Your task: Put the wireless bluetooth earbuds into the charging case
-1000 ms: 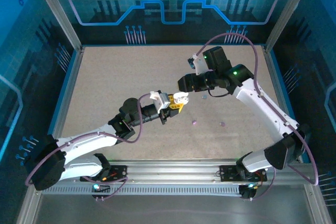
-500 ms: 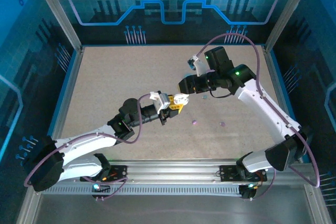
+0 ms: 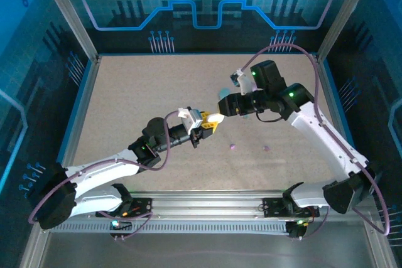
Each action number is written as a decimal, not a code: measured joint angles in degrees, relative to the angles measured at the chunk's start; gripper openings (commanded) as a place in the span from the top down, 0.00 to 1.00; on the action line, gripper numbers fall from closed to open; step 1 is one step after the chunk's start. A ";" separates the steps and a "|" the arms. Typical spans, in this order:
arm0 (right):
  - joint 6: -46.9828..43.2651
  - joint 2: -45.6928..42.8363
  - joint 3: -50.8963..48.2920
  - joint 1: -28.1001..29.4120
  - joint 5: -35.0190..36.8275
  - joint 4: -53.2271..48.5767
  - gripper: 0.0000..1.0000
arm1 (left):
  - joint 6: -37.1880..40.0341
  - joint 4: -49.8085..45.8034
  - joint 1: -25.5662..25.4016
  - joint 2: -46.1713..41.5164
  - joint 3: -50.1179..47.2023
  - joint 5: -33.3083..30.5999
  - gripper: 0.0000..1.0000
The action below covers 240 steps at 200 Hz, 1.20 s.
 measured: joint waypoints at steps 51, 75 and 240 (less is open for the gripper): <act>3.91 -12.28 -12.11 -4.33 14.34 5.90 0.34 | -12.79 -7.80 6.32 0.92 0.24 -2.93 0.78; 6.78 -14.27 -16.02 -9.25 15.65 7.02 0.34 | -22.25 -11.45 12.81 4.15 0.66 -2.08 0.81; 13.38 -2.34 -18.10 -14.38 3.41 7.78 0.33 | -43.25 -27.34 28.79 32.44 15.98 15.63 0.77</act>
